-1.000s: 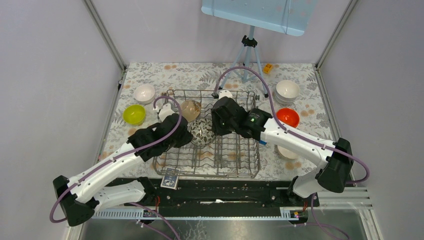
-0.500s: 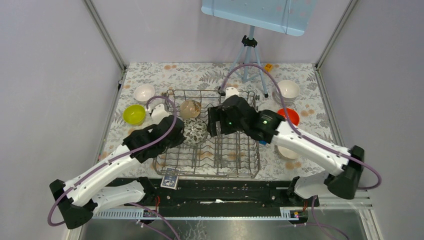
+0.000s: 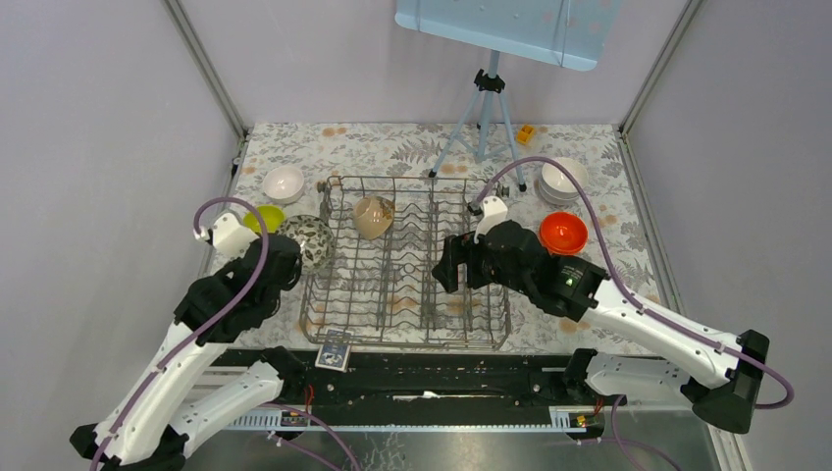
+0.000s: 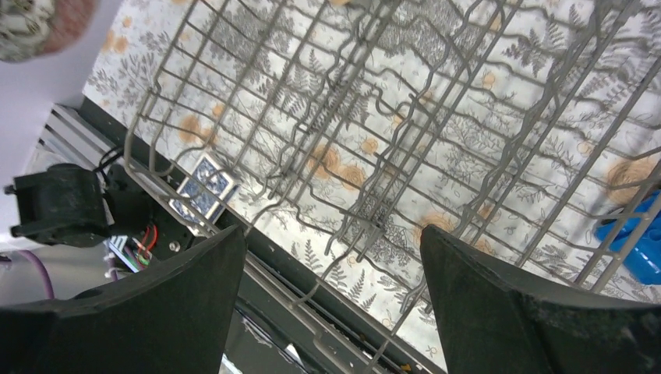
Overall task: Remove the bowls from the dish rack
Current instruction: Place the bowl at the center of the board.
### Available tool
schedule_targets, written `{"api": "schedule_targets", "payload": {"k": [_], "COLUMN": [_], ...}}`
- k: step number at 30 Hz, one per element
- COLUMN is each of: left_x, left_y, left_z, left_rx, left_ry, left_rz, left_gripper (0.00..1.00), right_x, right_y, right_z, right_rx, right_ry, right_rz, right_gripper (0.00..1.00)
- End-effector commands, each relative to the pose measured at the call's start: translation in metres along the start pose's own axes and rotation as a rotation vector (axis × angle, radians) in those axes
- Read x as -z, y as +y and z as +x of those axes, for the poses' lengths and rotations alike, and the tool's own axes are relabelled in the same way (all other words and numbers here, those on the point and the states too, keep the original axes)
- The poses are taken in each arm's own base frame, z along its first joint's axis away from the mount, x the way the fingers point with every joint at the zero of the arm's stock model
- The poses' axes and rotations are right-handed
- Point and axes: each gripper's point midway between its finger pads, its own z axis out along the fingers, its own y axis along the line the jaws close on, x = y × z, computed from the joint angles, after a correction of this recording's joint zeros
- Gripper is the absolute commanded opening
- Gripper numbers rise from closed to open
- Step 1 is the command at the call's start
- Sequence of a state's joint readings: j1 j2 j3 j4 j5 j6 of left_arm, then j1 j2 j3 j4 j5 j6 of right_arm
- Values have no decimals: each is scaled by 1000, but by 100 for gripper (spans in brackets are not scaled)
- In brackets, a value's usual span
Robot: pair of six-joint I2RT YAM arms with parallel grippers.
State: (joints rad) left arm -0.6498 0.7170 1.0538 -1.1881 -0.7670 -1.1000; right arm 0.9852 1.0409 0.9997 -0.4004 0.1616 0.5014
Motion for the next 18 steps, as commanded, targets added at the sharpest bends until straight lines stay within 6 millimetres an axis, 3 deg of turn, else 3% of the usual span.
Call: {"api": "schedule_targets", "payload": {"k": [1,6,10,14,18], "left_x": [-11,-29,-50,-78,-81], "left_y": [3,-2,14,39,51], "left_z": [-16,-28,-46,-49,-50], "left_rx": [76,127,168,271,343], "left_ry": [-102,-110,-104,-9,-21], "left_rz": [-54,-88,-159,-201,-253], "left_gripper": [0,0,0,0,0], "right_x": [3,6,11,19,28], "right_y": [6,4,-1,-5,-7], "right_z": [4,29,41,44,42], "right_rx": [-7,-53,-92,-107,-102], "right_ry": [-22,12,10,-7,-28], "right_rz": [-72,-117,-130,-139,-141], "right_gripper": [88,87,87,86,86]}}
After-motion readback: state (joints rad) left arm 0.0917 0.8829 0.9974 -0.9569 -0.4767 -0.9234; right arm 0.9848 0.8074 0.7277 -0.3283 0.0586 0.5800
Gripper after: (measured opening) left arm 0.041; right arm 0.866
